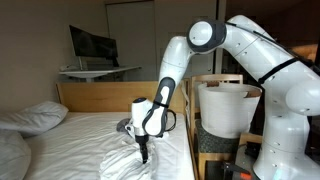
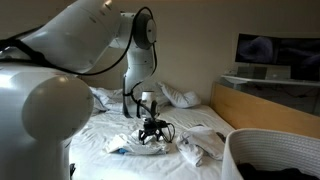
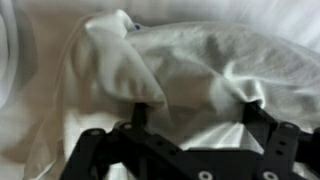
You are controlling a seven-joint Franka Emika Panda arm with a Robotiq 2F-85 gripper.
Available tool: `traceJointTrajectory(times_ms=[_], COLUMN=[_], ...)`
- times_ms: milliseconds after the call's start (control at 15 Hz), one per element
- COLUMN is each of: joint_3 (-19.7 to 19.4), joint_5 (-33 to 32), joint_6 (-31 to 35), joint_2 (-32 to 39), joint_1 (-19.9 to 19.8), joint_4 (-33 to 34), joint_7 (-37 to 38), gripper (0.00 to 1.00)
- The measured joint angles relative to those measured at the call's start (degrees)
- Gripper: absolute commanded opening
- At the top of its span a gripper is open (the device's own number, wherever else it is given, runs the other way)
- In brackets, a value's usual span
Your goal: Put the clothes on the bed in the laundry hamper
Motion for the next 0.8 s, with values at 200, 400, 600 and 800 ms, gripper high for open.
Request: traceJointTrajectory(times_ms=[200,400,600,800], joint_3=[-0.65,-1.17,-1.13,0.32], joint_5=[-1.62,-2.32,-2.39,-2.40], joint_6=[-1.12,-3.72,-4.27,-4.16], joint_2=[2.12,3.29,3.22,2.90], joint_1=[1.44,3.27,2.32,-1.78], joint_4=[2.57,5.20,5.83,5.38], joint_7=[0.51,0.56,0.25,-2.31], gripper=[0.61,0.43,0.23,0.10])
